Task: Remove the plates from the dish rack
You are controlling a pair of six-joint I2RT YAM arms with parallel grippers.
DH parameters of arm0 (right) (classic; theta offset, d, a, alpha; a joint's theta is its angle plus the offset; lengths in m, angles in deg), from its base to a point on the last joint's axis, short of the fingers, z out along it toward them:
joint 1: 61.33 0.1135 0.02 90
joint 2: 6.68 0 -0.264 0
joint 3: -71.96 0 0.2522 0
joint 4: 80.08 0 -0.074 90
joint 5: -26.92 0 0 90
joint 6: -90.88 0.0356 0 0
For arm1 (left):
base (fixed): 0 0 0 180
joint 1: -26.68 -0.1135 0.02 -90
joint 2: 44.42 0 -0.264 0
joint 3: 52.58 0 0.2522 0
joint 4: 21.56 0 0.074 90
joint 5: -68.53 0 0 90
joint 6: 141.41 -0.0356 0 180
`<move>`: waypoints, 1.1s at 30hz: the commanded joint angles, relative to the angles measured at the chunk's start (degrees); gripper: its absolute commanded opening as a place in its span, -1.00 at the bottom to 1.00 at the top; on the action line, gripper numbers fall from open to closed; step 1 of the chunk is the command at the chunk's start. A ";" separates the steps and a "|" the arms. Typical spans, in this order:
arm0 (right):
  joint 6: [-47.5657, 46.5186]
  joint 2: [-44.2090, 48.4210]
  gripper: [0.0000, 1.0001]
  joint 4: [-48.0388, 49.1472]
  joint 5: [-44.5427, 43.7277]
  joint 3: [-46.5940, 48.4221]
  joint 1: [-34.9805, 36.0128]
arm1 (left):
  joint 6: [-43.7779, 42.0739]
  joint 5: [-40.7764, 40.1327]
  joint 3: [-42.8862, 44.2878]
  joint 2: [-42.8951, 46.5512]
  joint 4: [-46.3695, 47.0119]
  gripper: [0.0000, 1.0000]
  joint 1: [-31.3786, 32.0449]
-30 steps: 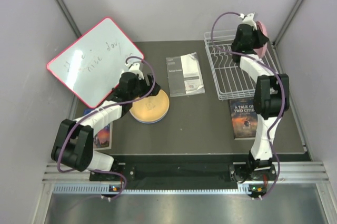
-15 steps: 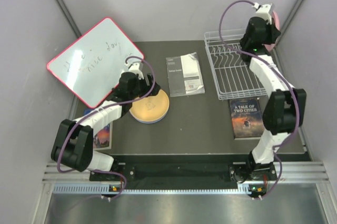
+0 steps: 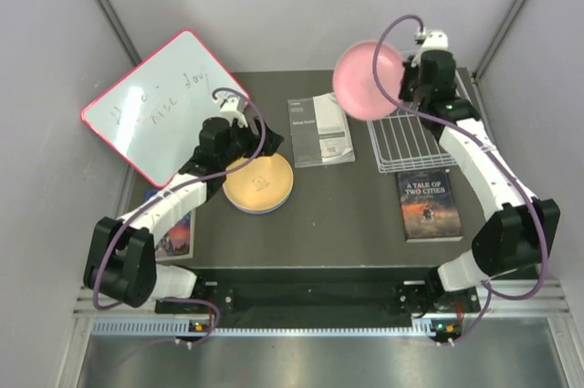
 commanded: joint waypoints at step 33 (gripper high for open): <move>14.50 -2.57 -1.00 6.59 26.24 -9.55 13.00 | 4.79 2.43 -0.79 -1.78 12.34 -0.76 0.14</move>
